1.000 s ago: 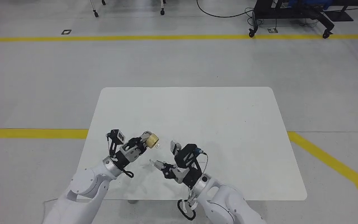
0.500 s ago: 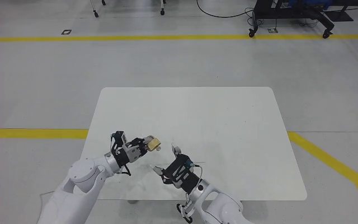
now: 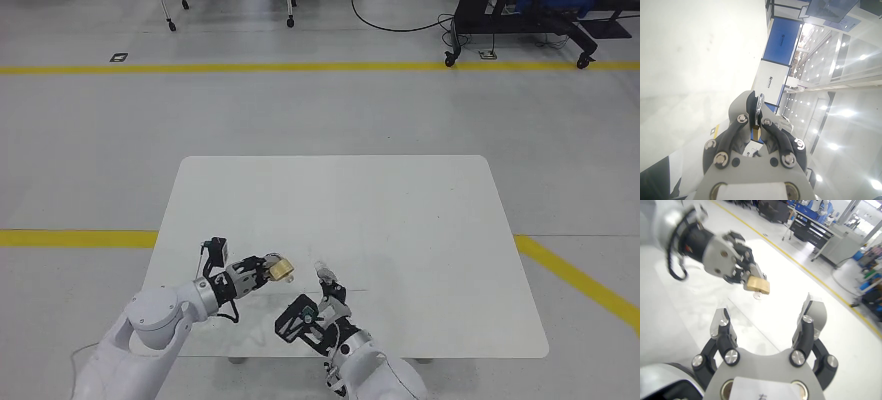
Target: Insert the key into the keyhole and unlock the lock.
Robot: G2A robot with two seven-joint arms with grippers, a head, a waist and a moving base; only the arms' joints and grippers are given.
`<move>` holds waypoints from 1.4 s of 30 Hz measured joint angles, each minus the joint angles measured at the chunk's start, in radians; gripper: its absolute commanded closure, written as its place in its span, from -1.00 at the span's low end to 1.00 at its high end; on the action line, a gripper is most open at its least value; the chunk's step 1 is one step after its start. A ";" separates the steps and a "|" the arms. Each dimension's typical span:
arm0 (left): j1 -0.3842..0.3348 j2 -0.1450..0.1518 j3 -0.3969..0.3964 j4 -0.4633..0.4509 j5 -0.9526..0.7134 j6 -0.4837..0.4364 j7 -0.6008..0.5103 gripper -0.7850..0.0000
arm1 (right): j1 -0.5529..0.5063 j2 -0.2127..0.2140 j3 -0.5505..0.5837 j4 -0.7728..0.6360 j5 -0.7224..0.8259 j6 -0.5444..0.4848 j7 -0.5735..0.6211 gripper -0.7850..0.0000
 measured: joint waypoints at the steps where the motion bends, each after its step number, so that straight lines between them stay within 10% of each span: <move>1: 0.002 0.000 0.000 -0.005 0.002 0.004 0.001 1.00 | -0.006 0.000 -0.014 0.002 -0.086 0.009 0.028 0.01; 12: 0.007 -0.002 0.021 -0.037 0.036 0.031 0.024 1.00 | -0.007 -0.024 -0.108 0.041 -0.401 0.026 0.111 0.09; 29: 0.019 -0.002 0.027 -0.054 0.069 0.026 0.017 1.00 | 0.080 -0.088 -0.156 0.123 -0.387 -0.026 0.211 1.00; 42: 0.020 -0.005 0.030 -0.061 0.077 0.000 0.036 1.00 | 0.040 -0.096 -0.071 0.081 -0.233 -0.059 0.132 1.00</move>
